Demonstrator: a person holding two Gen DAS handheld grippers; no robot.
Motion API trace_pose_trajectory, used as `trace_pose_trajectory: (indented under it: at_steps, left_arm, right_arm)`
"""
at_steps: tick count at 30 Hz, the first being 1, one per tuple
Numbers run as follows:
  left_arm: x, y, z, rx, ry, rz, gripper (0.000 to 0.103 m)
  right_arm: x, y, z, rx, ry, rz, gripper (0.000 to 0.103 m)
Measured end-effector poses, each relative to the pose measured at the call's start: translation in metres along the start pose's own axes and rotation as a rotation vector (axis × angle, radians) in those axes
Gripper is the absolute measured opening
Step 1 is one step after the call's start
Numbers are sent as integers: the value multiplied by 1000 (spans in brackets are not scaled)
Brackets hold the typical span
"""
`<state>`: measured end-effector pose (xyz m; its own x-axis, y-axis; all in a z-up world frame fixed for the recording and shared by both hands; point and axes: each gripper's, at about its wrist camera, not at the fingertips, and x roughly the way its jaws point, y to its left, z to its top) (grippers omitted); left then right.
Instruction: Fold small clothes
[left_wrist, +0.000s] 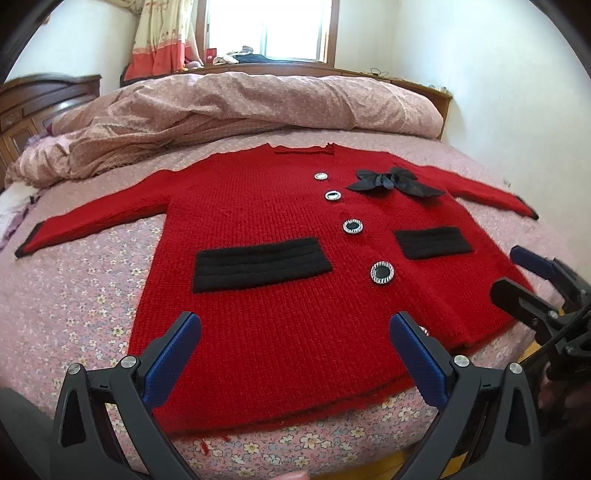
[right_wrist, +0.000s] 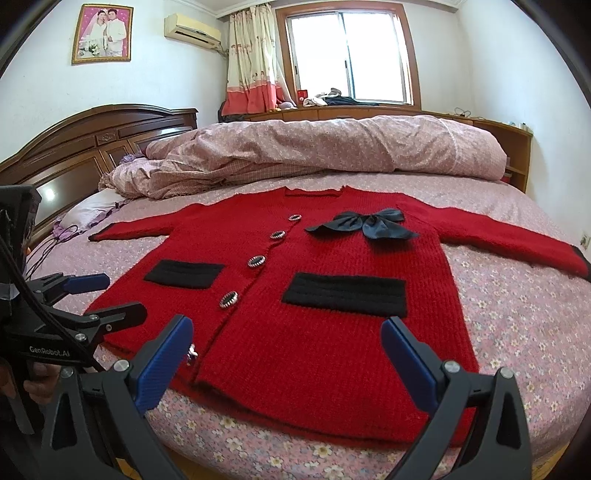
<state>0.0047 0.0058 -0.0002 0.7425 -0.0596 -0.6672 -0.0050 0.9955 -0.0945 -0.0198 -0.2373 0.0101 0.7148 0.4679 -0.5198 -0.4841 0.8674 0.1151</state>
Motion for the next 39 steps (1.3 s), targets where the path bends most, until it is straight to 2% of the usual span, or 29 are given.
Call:
trace_pose_trajectory:
  at_steps: [2,4,9,13,19,25,27,29,32,36,39]
  left_arm:
    - [1,8,5,-36,4,0,99]
    - [0,24,12,-92,-30,7,99]
    - [0,75,33,-204,-48,67,99]
    - [8,144,46,-351,-51,87,99]
    - [20,258,50,-588,-20,199,99]
    - [20,367,39,-826,-51,266,99]
    - [20,395,32,-904,-66,262,98]
    - [28,416,29,-965,-36,275,93]
    - [40,441,26,-1038,-14,228,93]
    - [49,466,33,-1080,-69,165,93]
    - [51,485,30,-1163,-133,124,93]
  right_arm:
    - [6,4,7,-14,-6,3,103]
    - [12,8,15,-33,-9,2,103]
    - [25,23,37,-85,-40,45,103]
    - [41,31,57,-140,-62,55,103]
    - [74,29,76,-267,-70,-18,103]
    - [96,-8,89,-133,-28,50,103]
    - [102,-21,91,-84,-17,61,103]
    - [107,-30,94,-50,-5,55,103]
    - [110,-39,93,-26,-1,49,103]
    - [115,-46,89,-36,14,24,103]
    - [119,-50,85,-30,33,15,103]
